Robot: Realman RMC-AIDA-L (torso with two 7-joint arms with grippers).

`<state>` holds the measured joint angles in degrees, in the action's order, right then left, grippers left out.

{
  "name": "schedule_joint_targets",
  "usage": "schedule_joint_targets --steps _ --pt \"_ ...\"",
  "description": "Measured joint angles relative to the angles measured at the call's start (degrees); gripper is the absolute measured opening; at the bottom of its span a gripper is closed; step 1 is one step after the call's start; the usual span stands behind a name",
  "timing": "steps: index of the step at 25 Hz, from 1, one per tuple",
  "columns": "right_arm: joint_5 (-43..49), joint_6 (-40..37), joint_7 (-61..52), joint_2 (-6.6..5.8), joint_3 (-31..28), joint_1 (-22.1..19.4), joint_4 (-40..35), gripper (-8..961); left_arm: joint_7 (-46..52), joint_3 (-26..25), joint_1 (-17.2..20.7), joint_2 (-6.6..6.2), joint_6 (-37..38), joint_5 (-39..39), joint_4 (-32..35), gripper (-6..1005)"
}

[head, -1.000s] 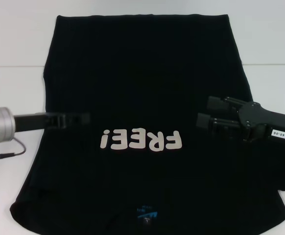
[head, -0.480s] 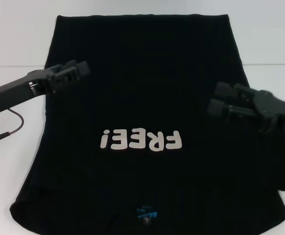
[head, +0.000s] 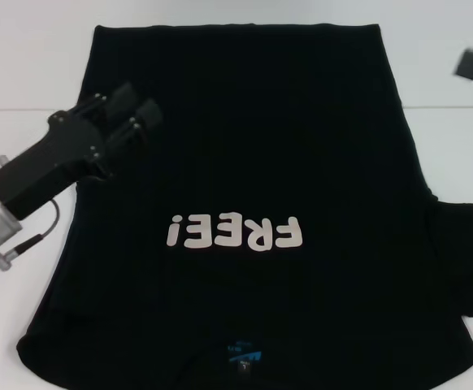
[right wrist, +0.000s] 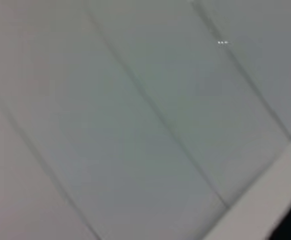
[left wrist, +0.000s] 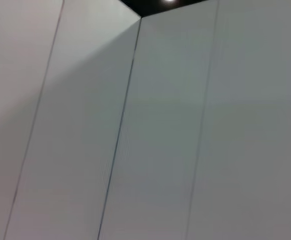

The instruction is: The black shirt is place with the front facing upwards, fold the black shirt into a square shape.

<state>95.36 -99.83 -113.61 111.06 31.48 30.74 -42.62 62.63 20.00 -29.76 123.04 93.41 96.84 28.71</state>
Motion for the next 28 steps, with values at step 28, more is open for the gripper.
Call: schedule_joint_targets --steps 28 --pt "50.7 12.4 -36.0 -3.83 1.2 3.6 -3.6 914 -2.7 1.2 -2.0 0.00 -11.8 0.6 -1.5 484"
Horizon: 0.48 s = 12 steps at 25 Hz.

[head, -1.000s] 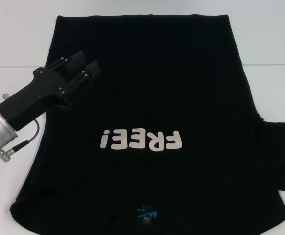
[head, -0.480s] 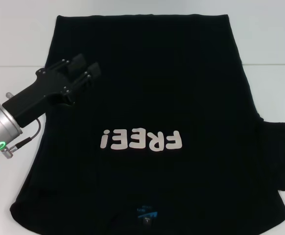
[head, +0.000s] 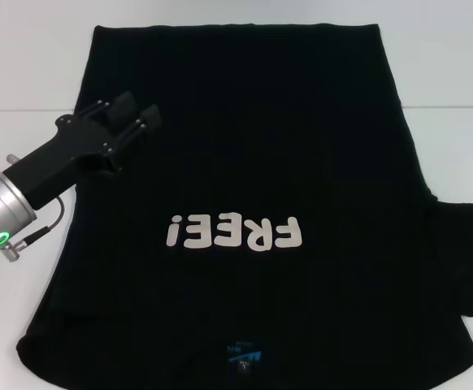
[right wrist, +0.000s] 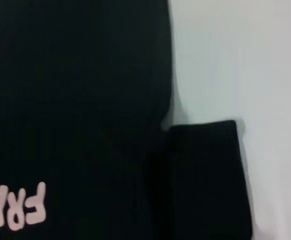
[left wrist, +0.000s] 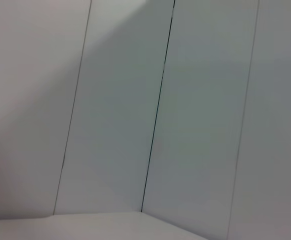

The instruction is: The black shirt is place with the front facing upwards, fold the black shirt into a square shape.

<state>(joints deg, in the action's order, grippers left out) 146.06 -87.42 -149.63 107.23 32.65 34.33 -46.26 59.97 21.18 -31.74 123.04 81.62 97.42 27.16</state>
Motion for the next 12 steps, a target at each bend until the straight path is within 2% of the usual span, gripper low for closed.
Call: schedule_joint_targets --steps 12 --pt "1.4 2.6 1.1 1.44 0.9 -0.3 0.9 915 0.0 0.0 -0.3 0.09 -0.4 -0.2 -0.6 484"
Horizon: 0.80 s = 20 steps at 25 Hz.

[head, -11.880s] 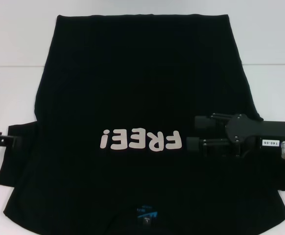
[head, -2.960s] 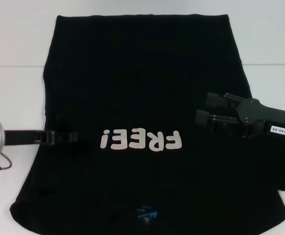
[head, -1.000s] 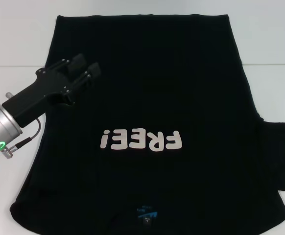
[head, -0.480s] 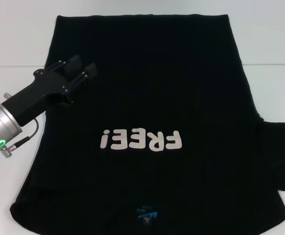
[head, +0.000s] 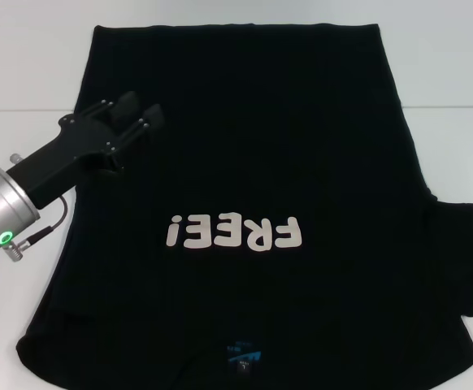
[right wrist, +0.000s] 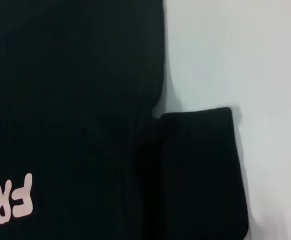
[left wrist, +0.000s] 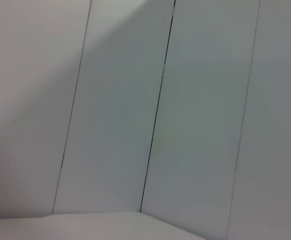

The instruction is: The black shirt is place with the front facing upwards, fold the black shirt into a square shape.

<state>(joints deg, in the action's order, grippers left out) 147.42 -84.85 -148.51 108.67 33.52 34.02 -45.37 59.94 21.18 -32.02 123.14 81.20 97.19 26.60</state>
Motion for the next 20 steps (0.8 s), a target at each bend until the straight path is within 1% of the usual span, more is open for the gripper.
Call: schedule_joint_targets --steps 10,16,19,20 --pt "0.1 0.9 0.3 0.35 0.0 0.4 1.0 915 0.0 0.0 0.3 -0.01 -0.1 -0.1 -0.1 483" --pt "0.1 0.9 0.3 0.34 0.6 0.6 1.4 804 0.1 -0.2 0.3 -0.01 -0.1 -0.2 -0.1 483" --pt "0.1 1.0 0.3 0.32 0.7 0.6 1.4 617 0.1 -0.2 0.3 0.00 -0.1 -0.2 -0.1 483" --pt "0.1 1.0 0.3 0.31 0.9 0.6 1.5 618 0.1 -0.2 0.2 -0.01 -0.1 -0.2 -0.1 483"
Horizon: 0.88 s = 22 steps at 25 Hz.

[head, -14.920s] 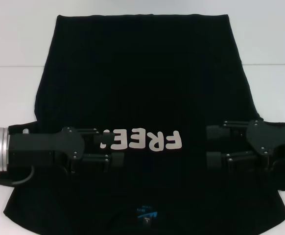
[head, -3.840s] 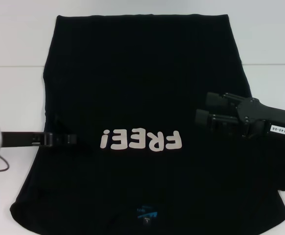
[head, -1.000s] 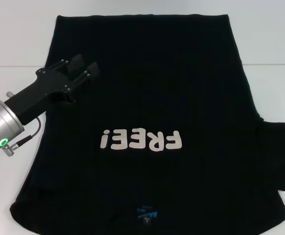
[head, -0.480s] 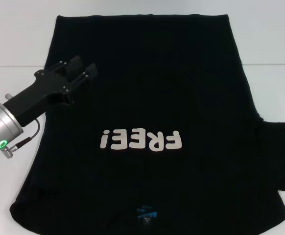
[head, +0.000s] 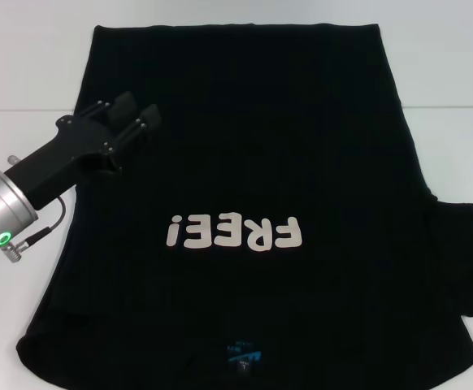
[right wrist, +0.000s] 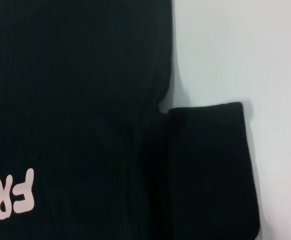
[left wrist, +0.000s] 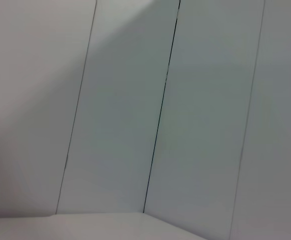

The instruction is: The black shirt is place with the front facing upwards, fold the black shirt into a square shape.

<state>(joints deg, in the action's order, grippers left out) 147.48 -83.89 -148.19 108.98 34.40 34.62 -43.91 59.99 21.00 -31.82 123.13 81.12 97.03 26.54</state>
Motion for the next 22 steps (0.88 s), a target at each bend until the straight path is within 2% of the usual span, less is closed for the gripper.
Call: schedule_joint_targets --steps 22 --pt "0.1 2.6 0.5 0.07 1.3 0.1 1.0 627 -0.1 0.2 -0.2 0.00 -1.6 0.0 0.0 482"
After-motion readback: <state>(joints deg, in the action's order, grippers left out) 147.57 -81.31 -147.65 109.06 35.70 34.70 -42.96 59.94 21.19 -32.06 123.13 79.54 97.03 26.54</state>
